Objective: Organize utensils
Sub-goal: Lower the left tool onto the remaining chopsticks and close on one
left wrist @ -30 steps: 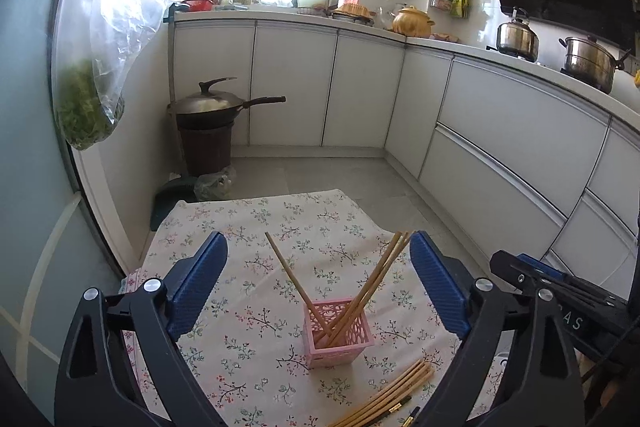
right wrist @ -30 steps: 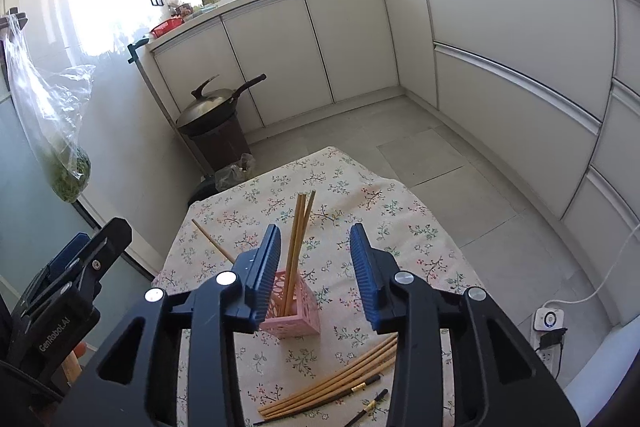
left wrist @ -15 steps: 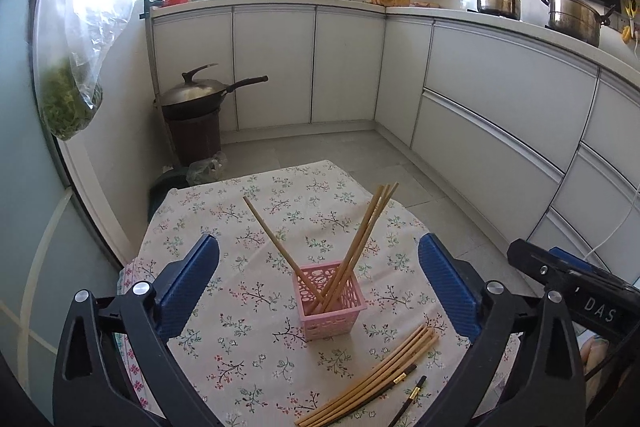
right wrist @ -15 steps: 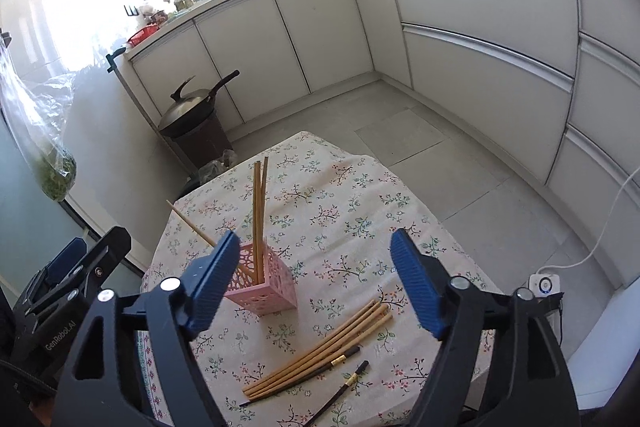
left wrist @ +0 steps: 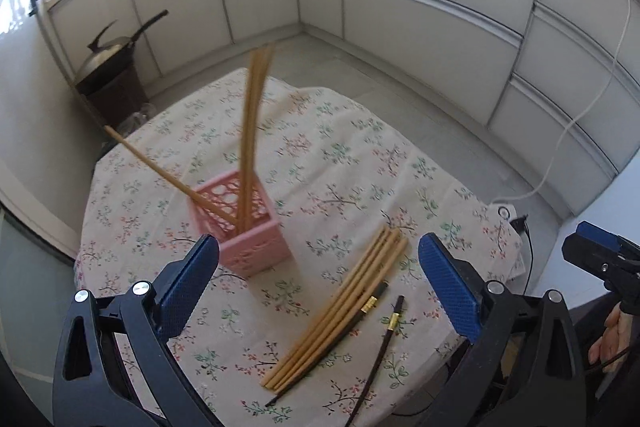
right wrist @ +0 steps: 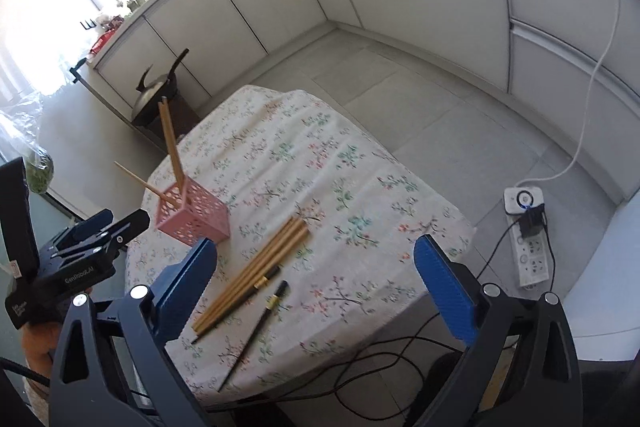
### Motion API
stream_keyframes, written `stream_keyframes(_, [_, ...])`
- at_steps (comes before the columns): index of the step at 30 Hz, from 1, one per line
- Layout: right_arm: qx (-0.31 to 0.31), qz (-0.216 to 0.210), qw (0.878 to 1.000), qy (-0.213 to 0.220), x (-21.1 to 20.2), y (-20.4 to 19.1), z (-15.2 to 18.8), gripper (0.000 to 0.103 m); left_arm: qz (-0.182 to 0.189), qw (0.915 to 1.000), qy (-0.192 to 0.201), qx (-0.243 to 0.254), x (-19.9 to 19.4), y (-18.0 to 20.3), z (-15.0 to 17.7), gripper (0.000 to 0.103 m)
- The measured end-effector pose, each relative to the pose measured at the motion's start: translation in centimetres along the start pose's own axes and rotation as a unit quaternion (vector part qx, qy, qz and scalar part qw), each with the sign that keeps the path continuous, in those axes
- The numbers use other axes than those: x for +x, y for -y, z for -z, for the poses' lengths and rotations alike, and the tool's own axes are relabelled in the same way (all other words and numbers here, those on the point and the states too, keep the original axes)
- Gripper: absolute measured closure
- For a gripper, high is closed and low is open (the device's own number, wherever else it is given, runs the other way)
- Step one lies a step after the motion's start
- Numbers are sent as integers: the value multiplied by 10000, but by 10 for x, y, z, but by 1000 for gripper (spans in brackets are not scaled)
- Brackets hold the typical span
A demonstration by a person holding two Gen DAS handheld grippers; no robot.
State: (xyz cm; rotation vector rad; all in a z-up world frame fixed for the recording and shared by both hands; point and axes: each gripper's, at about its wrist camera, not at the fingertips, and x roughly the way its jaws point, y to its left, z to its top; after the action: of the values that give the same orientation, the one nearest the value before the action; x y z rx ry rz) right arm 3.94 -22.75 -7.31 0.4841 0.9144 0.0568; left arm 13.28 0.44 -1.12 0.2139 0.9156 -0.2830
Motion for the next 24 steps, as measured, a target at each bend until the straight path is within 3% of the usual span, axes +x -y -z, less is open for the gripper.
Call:
stream_keyframes(5, [234,-61,9992,-315,15,32,12,7,413,9940,-893,473,50,35,-4,7])
stream_keyframes(8, [322,-219,9983,-443,19,36,14,7,643,9861,-1482,391,85,43,-11,7])
stream_keyframes(11, [348,-308,9976,-523,23,37,14,7,793,9803,-1795,213,114,45,-20,8])
stream_keyframes(13, [371,-382,9967,-611,28,38,14,7,625,9786,-1924,370,128,50,-23,15])
stream_keyframes(15, [386,-418,9960,-686,32,39,13,7,373,9747,-2101,667,142,54,-24,50])
stream_keyframes(16, [394,-435,9956,-727,34,39,13,7,324,9722,-2216,690,150,52,-23,54])
stream_keyframes(20, [392,-514,9938,-903,45,37,12,7,236,9687,-2395,605,170,40,-20,63])
stream_keyframes(24, [294,-509,9929,-1037,53,32,13,7,337,9674,-2467,460,180,30,-19,64])
